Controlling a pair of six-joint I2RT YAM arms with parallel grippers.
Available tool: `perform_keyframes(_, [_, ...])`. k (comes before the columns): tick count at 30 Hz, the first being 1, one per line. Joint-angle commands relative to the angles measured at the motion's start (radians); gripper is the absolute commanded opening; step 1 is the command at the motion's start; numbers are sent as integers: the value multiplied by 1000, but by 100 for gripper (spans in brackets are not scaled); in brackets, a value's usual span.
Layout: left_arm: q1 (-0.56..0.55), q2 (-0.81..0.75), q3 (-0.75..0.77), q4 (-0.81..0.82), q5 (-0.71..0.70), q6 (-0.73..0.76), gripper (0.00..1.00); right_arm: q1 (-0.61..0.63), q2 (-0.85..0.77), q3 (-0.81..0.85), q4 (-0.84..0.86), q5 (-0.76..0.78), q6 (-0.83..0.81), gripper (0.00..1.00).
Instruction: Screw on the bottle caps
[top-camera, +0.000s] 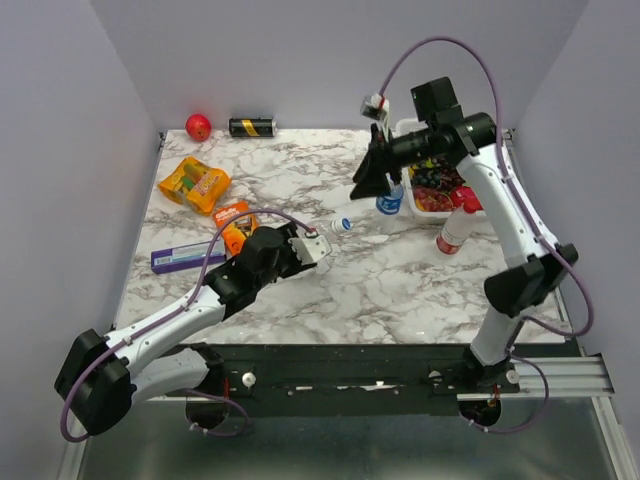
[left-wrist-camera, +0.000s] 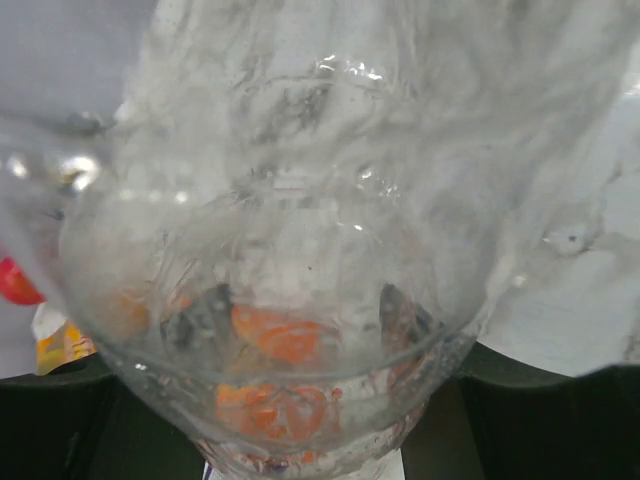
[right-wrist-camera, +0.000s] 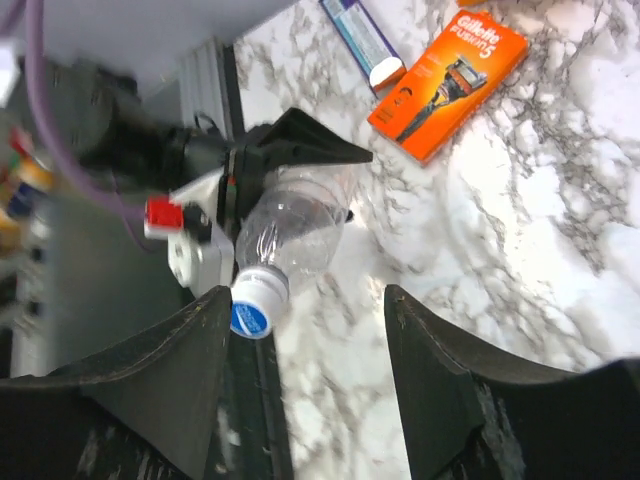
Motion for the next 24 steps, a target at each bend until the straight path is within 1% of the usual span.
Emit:
perform_keyframes(1, [10, -17, 45, -144, 289, 9, 0, 89, -235, -257, -125, 35, -752, 70])
perform_keyframes(2, [13, -14, 53, -176, 344, 20, 0, 105, -285, -388, -114, 67, -842, 70])
perform_keyframes(3, [15, -10, 67, -190, 358, 42, 0, 133, -371, -444, -94, 97, -958, 70])
perform_keyframes(4, [15, -4, 71, -198, 374, 49, 0, 148, -416, -504, -33, 138, -994, 70])
perform_keyframes(6, [18, 1, 82, -208, 394, 59, 0, 181, -500, -614, 35, 166, -1052, 70])
perform_keyframes(7, [18, 3, 85, -210, 400, 63, 0, 193, -516, -633, 69, 190, -1071, 70])
perform_keyframes(9, [18, 3, 91, -212, 409, 66, 0, 225, -528, -651, 80, 212, -1115, 70])
perform_keyframes(12, [18, 1, 96, -221, 427, 69, 0, 259, -523, -656, 86, 243, -1134, 69])
perform_keyframes(16, [18, -7, 97, -230, 441, 72, 0, 273, -514, -654, 106, 244, -1126, 68])
perform_keyframes(19, [18, -16, 96, -236, 446, 70, 0, 282, -513, -656, 121, 243, -1123, 62])
perform_keyframes(20, [20, -19, 93, -232, 446, 72, 0, 284, -510, -656, 120, 243, -1123, 58])
perform_keyframes(24, [20, -31, 85, -213, 443, 55, 0, 294, -499, -651, 98, 244, -1149, 53])
